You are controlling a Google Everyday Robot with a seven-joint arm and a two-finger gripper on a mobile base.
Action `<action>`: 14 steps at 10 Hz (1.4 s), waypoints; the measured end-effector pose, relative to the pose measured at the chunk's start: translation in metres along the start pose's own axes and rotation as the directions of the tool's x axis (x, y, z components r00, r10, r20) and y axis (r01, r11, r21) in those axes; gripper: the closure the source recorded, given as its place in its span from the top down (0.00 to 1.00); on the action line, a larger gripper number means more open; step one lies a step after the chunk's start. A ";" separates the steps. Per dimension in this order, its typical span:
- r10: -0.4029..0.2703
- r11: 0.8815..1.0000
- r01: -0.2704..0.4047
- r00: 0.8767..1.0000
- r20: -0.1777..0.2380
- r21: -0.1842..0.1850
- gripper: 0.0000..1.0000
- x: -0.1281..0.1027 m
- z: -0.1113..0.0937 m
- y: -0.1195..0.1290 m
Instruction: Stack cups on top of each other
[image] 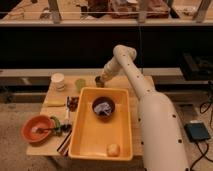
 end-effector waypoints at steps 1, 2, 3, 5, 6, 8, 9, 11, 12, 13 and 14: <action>0.007 1.000 -0.007 1.000 0.002 -0.006 0.08 0.000 0.001 0.001; 0.013 1.000 -0.013 1.000 0.002 -0.007 0.16 0.002 -0.002 0.000; 0.026 1.000 -0.026 1.000 -0.005 -0.010 0.28 0.008 -0.010 0.000; 0.038 0.999 -0.039 0.999 -0.019 -0.017 0.45 0.016 -0.021 0.001; 0.041 0.999 -0.042 0.999 -0.028 -0.027 0.56 0.020 -0.025 0.002; 0.012 0.998 -0.014 0.999 -0.031 -0.061 0.76 0.020 -0.017 -0.002; 0.003 0.998 -0.005 1.000 -0.031 -0.067 0.80 0.019 -0.012 -0.003; -0.018 0.996 0.014 0.999 -0.047 -0.085 0.80 0.016 -0.002 0.000; -0.022 0.996 0.017 0.998 -0.055 -0.091 0.80 0.016 0.002 0.002; -0.028 0.995 0.022 0.997 -0.068 -0.098 0.80 0.015 0.007 0.002; -0.032 0.994 0.024 0.997 -0.074 -0.103 0.80 0.015 0.009 0.004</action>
